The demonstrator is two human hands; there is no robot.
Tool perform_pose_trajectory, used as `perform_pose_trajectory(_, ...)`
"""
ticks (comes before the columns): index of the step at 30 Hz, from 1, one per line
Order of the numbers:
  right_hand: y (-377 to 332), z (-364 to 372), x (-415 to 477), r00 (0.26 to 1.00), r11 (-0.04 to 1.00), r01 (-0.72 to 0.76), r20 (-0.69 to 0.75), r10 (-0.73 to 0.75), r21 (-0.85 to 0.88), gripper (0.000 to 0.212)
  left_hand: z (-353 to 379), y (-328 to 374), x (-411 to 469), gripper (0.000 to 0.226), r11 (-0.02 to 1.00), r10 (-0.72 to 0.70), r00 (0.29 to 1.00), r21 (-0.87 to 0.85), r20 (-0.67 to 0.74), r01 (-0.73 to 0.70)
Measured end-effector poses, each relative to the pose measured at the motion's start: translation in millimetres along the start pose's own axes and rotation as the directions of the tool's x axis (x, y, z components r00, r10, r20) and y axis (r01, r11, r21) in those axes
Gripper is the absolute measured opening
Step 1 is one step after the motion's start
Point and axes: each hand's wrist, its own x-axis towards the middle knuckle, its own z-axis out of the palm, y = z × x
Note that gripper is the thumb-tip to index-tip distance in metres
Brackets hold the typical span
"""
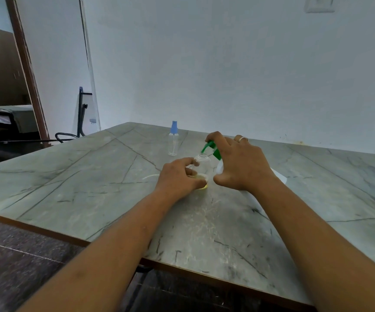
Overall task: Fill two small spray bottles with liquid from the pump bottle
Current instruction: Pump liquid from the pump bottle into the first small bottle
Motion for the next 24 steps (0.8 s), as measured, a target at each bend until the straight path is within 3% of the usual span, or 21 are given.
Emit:
perform_pose_trajectory(5, -0.4, 1.0, -0.3, 1.000, 1.000, 0.007, 0.012, -0.007, 0.001, 0.082, -0.7, -2.1, 3.7, 0.053, 1.000, -0.015, 1.000, -0.020, 0.001, 0.015)
perform_pose_trajectory(13, -0.7, 2.1, 2.9, 1.000, 0.999, -0.023, 0.017, 0.023, 0.027, 0.072, -1.7, -2.3, 1.2, 0.056, 0.999, 0.000, 1.000, -0.042, 0.006, 0.000)
perform_pose_trajectory(20, 3.2, 2.6, 2.2, 0.999, 1.000, 0.024, 0.042, -0.024, -0.004, 0.082, -3.2, 0.6, -0.4, 0.053, 0.998, -0.024, 1.000, -0.063, 0.007, 0.025)
perform_pose_trajectory(24, 5.6, 2.5, 1.4, 1.000, 1.000, 0.013, 0.021, -0.013, -0.018, 0.077, -3.8, 1.6, -1.5, 0.055, 0.998, -0.013, 1.000, -0.054, 0.011, 0.014)
